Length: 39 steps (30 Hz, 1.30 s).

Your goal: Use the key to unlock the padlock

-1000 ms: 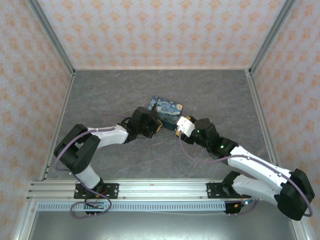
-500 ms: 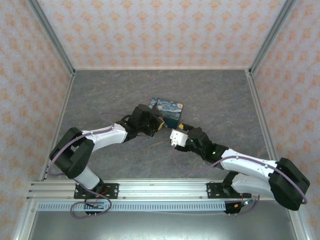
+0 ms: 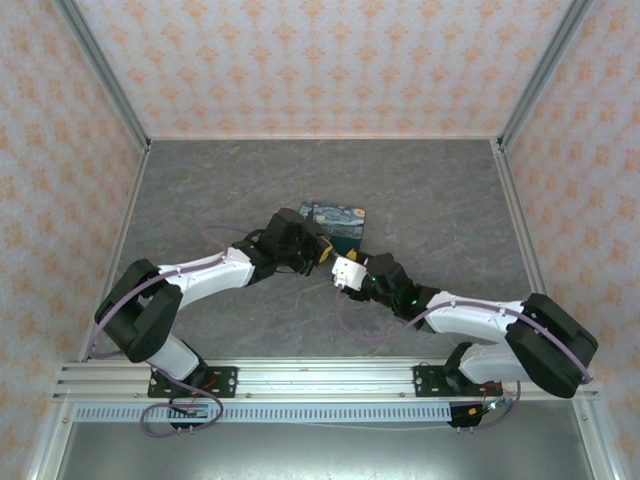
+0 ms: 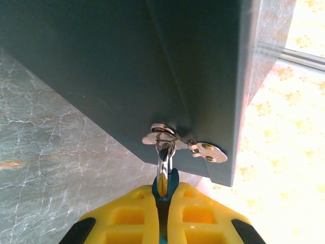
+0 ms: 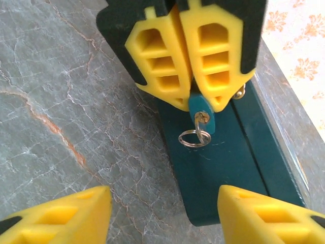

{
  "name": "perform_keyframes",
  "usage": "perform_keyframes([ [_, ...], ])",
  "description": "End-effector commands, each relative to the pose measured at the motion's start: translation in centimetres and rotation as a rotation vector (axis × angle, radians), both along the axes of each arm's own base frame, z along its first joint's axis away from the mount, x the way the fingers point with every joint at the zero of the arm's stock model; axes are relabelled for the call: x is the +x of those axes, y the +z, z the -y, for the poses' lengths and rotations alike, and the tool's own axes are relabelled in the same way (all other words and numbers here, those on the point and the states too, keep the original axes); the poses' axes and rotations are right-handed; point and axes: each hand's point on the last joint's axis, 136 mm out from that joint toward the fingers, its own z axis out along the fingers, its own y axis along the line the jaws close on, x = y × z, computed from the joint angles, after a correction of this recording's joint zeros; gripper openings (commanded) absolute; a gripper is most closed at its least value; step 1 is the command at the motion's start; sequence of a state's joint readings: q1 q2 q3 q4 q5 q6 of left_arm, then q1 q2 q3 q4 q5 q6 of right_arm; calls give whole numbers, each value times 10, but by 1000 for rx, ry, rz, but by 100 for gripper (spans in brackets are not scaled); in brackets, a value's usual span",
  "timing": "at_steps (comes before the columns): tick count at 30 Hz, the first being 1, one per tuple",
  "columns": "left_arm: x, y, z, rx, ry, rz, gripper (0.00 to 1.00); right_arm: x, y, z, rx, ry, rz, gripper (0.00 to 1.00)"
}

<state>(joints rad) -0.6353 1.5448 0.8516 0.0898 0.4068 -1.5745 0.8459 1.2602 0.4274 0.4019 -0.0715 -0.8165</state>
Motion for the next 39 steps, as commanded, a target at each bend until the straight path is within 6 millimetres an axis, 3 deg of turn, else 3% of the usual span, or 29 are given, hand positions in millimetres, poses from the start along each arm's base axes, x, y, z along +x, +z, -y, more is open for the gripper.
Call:
perform_keyframes([
  [1, 2, 23, 4, -32, 8, 29, 0, 8, 23, -15, 76, 6, 32, 51],
  [18, 0, 17, 8, -30, -3, 17, 0, 19, 30, -29, 78, 15, 41, 32],
  [32, -1, 15, 9, -31, -9, 13, 0, 21, 28, -27, 72, -11, 27, 1],
  [39, -1, 15, 10, -34, -12, 11, 0, 23, 27, -25, 92, -43, 10, 0],
])
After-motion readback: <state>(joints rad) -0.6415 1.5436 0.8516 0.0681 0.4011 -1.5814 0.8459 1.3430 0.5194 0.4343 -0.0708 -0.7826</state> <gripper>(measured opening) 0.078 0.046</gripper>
